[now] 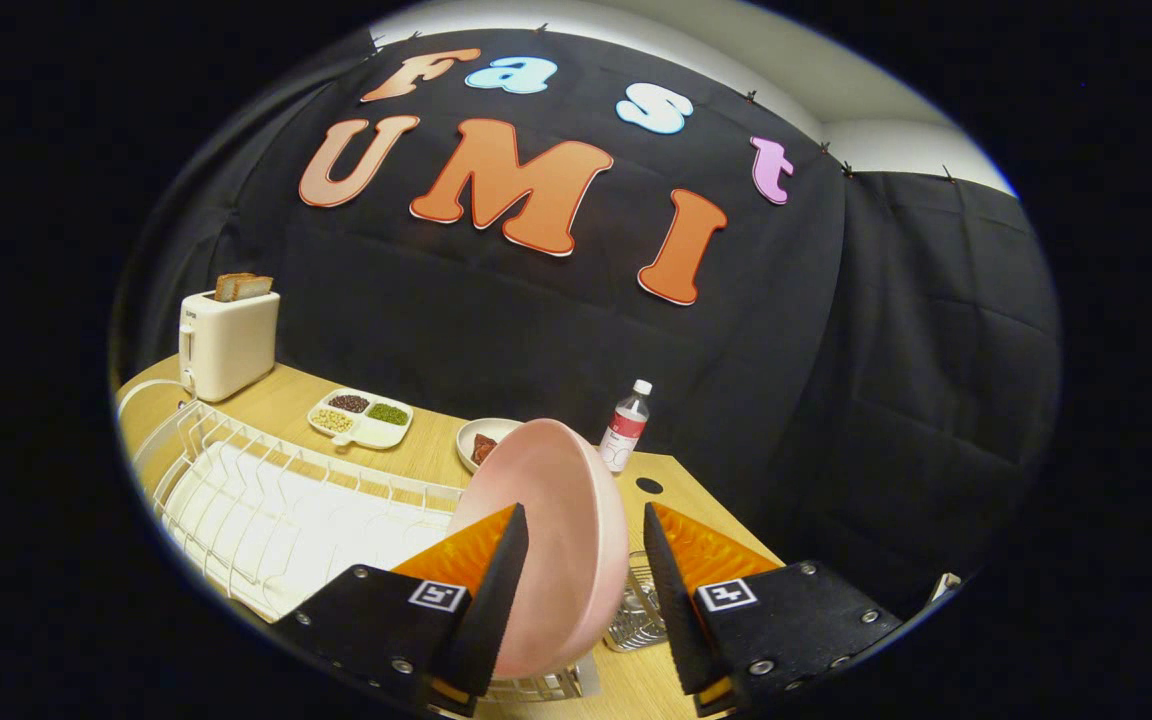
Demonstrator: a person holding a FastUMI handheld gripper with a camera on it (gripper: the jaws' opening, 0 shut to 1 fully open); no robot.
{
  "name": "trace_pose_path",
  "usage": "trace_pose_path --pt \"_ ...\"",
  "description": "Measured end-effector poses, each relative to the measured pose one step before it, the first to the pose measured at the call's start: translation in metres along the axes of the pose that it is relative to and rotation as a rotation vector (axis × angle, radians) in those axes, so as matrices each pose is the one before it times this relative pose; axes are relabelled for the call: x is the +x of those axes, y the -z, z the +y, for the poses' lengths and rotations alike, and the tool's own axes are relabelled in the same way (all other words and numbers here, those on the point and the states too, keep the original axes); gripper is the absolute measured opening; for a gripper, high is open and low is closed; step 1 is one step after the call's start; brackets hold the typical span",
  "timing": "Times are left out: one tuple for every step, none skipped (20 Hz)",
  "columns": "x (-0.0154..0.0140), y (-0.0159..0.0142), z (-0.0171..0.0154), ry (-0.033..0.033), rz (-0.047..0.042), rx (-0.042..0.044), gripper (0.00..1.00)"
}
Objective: Take the plate from the dish rack, then take the spoon from the basket and place it into the plate.
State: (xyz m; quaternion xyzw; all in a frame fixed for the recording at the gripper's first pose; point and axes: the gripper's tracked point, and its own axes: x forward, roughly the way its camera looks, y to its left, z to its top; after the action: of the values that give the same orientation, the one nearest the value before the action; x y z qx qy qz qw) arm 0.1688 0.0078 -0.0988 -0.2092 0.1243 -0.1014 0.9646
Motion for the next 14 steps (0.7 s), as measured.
trace_pose_path --pt "0.00345 -0.00003 0.00046 0.00859 0.00847 -0.01089 0.61" --pt "0.00036 0.00079 0.00044 0.01467 0.00828 -0.01028 0.56" --pt "0.00152 -0.00092 -0.00365 0.01821 0.00009 -0.01087 0.46" --pt "0.00159 -0.00144 -0.00068 0.0083 0.00203 -0.01084 0.4" --pt "0.00125 -0.00155 -0.00059 -0.0004 0.00151 -0.00046 0.27" --pt "-0.00073 -0.00362 0.00226 -0.00933 -0.00113 0.00671 0.26" --pt "-0.00248 -0.00337 0.0034 -0.00938 -0.00016 0.0145 0.23" --pt "0.00021 -0.0017 0.00336 -0.00851 0.00844 0.00327 0.21" --pt "0.00037 -0.00239 0.00116 -0.00309 0.00018 -0.00662 0.17" --pt "-0.00037 -0.00335 0.0016 -0.0052 -0.00262 -0.00855 0.16" --pt "-0.00098 -0.00179 0.00189 -0.00354 -0.00052 -0.01072 0.14" --pt "-0.0007 -0.00233 0.00106 -0.00146 -0.00274 -0.00936 0.13" --pt "-0.00119 -0.00304 0.00106 -0.00102 -0.00621 -0.00904 0.12" --pt "-0.00155 -0.00482 -0.00031 0.00371 -0.00849 -0.00662 0.11"
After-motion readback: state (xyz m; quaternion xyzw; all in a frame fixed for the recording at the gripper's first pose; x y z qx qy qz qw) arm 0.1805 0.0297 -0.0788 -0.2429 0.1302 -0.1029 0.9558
